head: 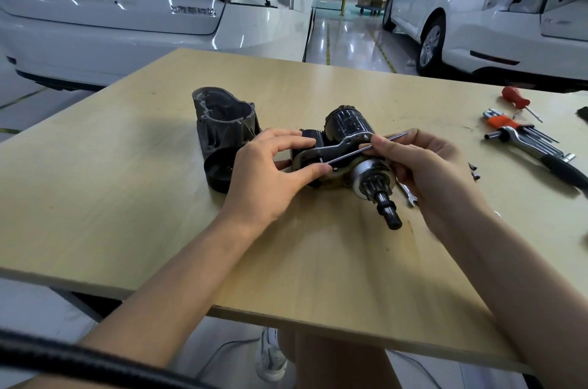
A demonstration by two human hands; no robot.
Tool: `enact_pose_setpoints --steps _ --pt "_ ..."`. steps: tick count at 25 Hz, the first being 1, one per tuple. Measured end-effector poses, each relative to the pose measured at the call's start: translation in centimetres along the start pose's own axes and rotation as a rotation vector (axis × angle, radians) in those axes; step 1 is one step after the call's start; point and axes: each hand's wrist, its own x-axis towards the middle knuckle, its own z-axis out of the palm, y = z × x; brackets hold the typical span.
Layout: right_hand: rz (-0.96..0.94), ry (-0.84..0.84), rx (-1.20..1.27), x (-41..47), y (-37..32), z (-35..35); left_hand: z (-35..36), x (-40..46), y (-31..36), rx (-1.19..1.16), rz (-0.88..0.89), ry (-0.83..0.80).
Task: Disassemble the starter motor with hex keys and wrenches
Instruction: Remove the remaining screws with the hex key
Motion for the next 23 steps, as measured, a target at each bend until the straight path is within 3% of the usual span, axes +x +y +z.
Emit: enact_pose_setpoints --steps 4,8,14,17,20,23 --pt "-0.021 0.002 0.003 -0.4 0.0 0.0 -0.1 -0.1 0.0 0.024 0.017 0.008" --pt "-0.167 -0.01 -0.055 -0.7 -0.6 0.8 -0.1 -0.2 0.2 0.049 0.028 0.011" --pt "-0.526 -0.171 -0.493 1.0 -3.1 5.1 -0.2 -0.5 0.5 0.034 0.034 -0.017" --pt "-0.704 -0.295 -0.886 0.7 -3.1 7.9 -0.6 -0.2 0.8 -0.019 -0.077 -0.036" --pt "-0.763 -0.39 -1.113 0.2 -2.7 9.4 -0.6 0.2 0.7 -0.076 -0.115 -0.047" --pt "-0.767 -0.416 -1.138 0.1 -2.4 9.7 -0.7 0.4 0.3 -0.177 -0.169 -0.048"
